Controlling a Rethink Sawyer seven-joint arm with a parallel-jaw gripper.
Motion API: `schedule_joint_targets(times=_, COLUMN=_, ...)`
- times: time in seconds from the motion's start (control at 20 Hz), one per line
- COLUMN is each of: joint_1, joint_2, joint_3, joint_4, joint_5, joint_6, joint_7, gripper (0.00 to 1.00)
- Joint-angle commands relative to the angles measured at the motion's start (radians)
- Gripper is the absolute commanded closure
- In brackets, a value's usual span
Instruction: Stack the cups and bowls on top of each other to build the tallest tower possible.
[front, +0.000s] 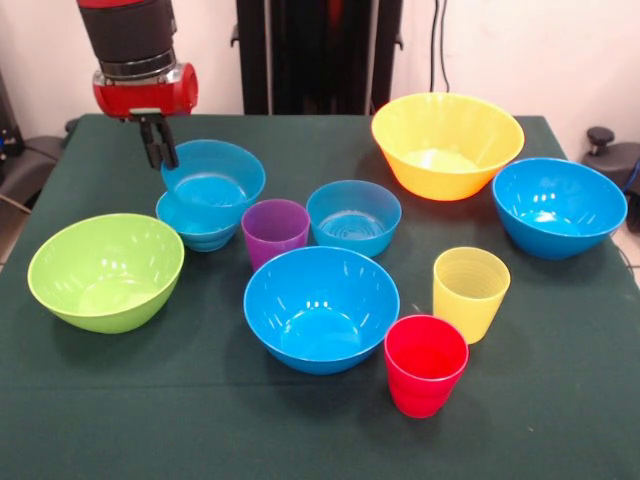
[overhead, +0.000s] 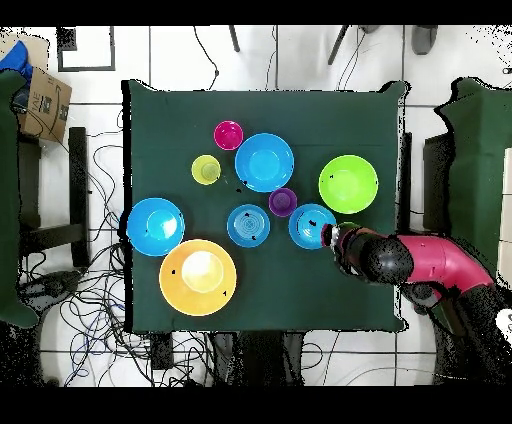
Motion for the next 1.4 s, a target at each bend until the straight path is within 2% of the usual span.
schedule_joint_targets(times=0.05, joint_1=0.020, joint_2=0.047, joint_3=0.032, joint_4=-0.047, joint_5=-0.112, joint_6=0.032, joint_7=-0.275, gripper=1.00)
schedule_joint_targets(times=0.15, joint_1=0.026, joint_2=0.043, joint_3=0.027, joint_4=-0.038, joint_5=-0.106, joint_6=0.020, joint_7=-0.242, gripper=1.00)
schedule_joint_targets(times=0.5, joint_1=0.031, joint_2=0.027, joint_3=0.022, joint_4=-0.013, joint_5=-0.102, joint_6=0.015, joint_7=-0.219, gripper=1.00)
schedule_joint_targets(times=1.4, joint_1=0.020, joint_2=0.043, joint_3=0.010, joint_4=-0.038, joint_5=-0.117, joint_6=0.009, joint_7=-0.225, gripper=1.00)
